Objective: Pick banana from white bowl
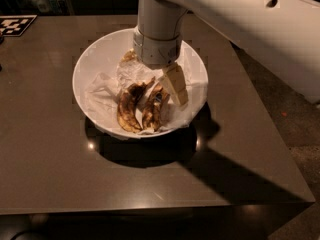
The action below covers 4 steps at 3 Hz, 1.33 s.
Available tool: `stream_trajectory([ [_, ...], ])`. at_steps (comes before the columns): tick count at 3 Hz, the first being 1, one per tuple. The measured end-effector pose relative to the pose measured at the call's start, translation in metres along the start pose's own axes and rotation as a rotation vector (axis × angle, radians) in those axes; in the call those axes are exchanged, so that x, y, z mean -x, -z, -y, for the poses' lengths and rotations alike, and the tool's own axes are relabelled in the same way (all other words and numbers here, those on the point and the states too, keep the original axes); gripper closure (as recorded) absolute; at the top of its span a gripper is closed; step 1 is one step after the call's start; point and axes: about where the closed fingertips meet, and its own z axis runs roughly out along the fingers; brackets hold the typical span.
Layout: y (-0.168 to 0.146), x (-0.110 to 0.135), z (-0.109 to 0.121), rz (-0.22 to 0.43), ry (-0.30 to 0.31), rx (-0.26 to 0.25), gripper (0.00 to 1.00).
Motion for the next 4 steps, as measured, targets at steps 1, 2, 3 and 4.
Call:
stream_trajectory([
  [1, -0.0021, 0.0031, 0.0035, -0.003, 0.062, 0.017, 0.0],
  [2, -0.0059, 0.0008, 0.0032, 0.0, 0.09, 0.026, 0.16],
  [3, -0.0088, -0.003, 0.0008, 0.006, 0.094, 0.031, 0.27],
  [4, -0.0108, -0.0063, -0.0025, 0.008, 0.093, 0.036, 0.33],
])
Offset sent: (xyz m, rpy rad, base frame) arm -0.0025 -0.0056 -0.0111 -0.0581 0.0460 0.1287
